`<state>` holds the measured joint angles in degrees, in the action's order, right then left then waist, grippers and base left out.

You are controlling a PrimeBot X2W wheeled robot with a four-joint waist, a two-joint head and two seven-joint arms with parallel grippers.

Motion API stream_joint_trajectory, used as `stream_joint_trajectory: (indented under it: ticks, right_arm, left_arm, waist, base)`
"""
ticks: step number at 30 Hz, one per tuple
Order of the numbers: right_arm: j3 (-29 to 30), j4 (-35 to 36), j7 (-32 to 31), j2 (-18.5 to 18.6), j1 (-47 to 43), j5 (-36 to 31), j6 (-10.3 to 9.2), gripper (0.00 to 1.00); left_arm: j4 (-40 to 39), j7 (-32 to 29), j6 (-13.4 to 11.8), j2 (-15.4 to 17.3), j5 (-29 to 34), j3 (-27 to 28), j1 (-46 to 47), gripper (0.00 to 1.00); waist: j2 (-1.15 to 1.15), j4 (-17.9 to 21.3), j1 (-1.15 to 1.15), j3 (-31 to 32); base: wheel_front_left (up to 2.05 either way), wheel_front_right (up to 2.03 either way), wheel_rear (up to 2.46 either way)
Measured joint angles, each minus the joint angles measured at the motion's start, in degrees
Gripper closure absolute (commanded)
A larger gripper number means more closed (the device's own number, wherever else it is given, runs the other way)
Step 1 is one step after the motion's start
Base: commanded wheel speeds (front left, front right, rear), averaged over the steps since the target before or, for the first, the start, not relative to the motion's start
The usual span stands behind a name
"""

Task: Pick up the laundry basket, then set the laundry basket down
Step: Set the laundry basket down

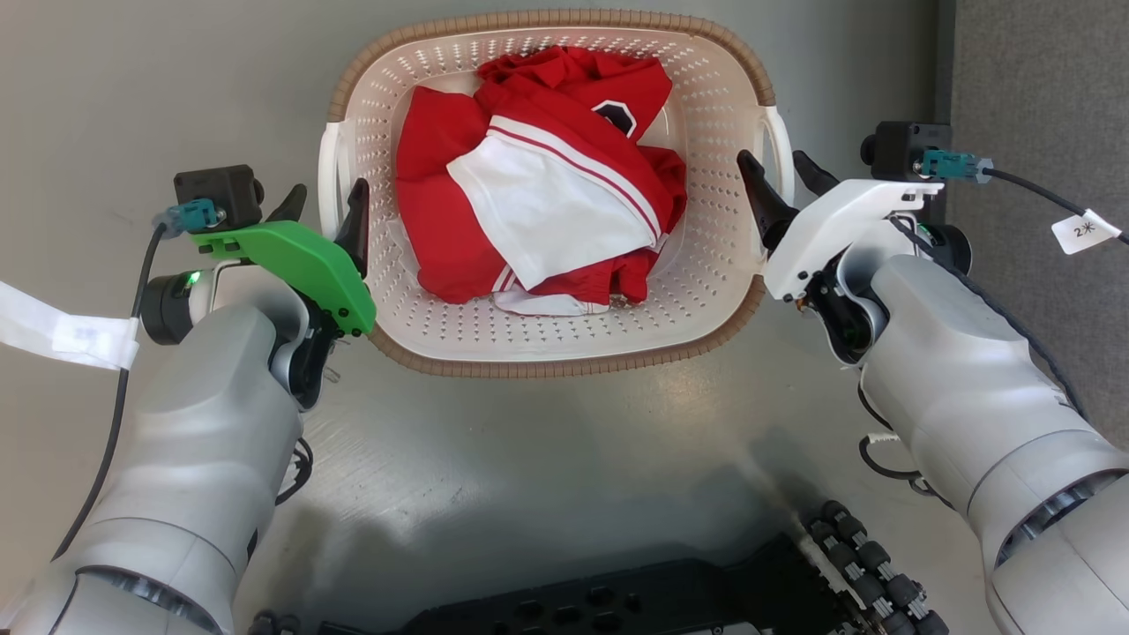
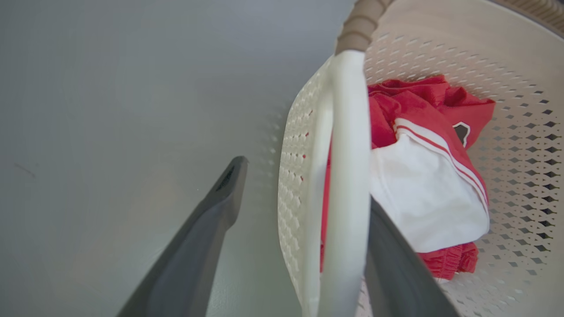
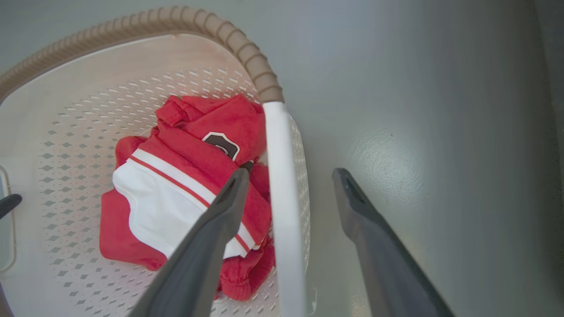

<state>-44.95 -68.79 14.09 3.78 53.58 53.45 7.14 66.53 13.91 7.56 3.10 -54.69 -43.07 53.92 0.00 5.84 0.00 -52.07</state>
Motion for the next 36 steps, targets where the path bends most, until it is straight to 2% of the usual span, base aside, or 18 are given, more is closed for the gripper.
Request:
stream_joint_trajectory:
  ticks: [10, 20, 26, 36]
  right_arm:
    - [0.0, -0.3, 0.1, -0.1, -0.1, 0.0, 0.00, 0.00]
    - [0.3, -0.5, 0.1, 0.0, -0.3, -0.4, 0.01, 0.00]
    - [0.5, 1.0, 0.1, 1.0, -1.9, -1.6, 0.00, 0.00]
    - [3.0, 6.4, 0.3, 2.5, -5.8, -4.2, 0.00, 0.00]
  left_arm:
    - [0.0, 0.0, 0.0, 0.0, 0.0, -1.3, 0.0, 0.00]
    - [-0.5, 0.3, 0.0, 0.0, 0.0, -2.4, -1.3, 0.00]
    - [-1.5, 0.3, 0.0, -0.1, 0.0, -3.1, -3.0, 0.00]
    - [-7.0, 0.4, 0.0, 1.1, 2.6, -0.1, -5.6, 0.00]
  waist:
    - [0.00, 0.0, 0.00, 1.8]
    - [0.00, 0.0, 0.00, 6.2]
    - [0.00, -0.1, 0.00, 10.5]
    - [0.00, -0.7, 0.00, 19.1]
  base:
    - [0.00, 0.00, 0.00]
    - [0.00, 0.00, 0.00]
    - [0.00, 0.00, 0.00]
    - [0.00, 0.00, 0.00]
